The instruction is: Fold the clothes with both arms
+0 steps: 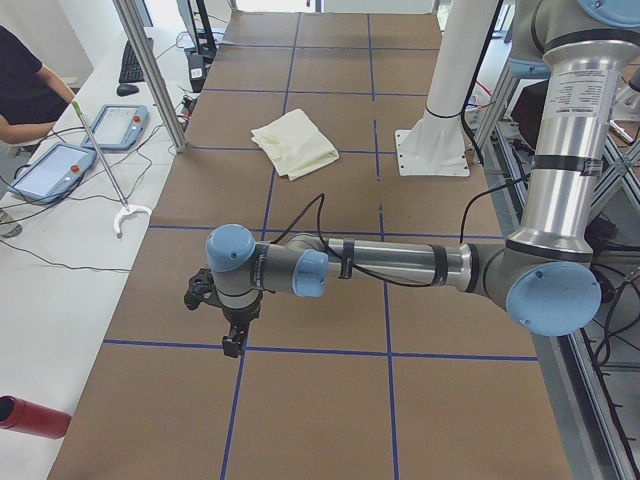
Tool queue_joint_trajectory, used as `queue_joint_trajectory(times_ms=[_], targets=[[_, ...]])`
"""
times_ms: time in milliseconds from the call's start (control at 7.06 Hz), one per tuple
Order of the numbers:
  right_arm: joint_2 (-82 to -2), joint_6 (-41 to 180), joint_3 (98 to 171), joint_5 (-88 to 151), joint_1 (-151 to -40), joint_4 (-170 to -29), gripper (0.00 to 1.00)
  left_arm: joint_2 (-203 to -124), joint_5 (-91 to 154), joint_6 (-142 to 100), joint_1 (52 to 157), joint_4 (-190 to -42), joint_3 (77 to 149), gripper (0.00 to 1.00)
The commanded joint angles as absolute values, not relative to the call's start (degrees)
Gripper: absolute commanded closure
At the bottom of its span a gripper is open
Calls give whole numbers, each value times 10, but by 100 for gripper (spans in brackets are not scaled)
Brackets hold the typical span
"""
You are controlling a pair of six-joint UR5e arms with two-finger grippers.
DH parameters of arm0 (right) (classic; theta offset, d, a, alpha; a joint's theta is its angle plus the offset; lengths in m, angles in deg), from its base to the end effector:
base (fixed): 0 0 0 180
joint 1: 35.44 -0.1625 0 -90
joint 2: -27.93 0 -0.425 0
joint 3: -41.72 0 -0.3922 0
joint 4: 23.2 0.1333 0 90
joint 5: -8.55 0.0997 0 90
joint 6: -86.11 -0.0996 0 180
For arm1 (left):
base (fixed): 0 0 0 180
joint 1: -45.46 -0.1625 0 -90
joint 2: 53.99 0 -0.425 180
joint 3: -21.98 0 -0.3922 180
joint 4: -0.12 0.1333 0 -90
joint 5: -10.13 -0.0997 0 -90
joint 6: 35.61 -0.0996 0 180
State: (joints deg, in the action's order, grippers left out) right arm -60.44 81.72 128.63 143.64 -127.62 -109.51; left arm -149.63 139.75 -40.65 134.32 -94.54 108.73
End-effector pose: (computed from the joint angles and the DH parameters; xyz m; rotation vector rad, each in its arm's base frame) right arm 0.0820 -0.5038 0.6637 0.0217 -0.7877 0.0934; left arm -0.0590 -0.5433 0.6330 0.1417 0.6868 0.1460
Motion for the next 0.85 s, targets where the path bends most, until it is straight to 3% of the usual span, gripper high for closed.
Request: queue_joint_trajectory(times_ms=[0,708], targets=[[-603,817,1286,1436,-1275,-1095,0,-1496,1398,-390,1342,-945,1086,0],[-602,817,1286,1437,-1276,-1095,0,-1488,1400,-369,1343,-945,1085,0]])
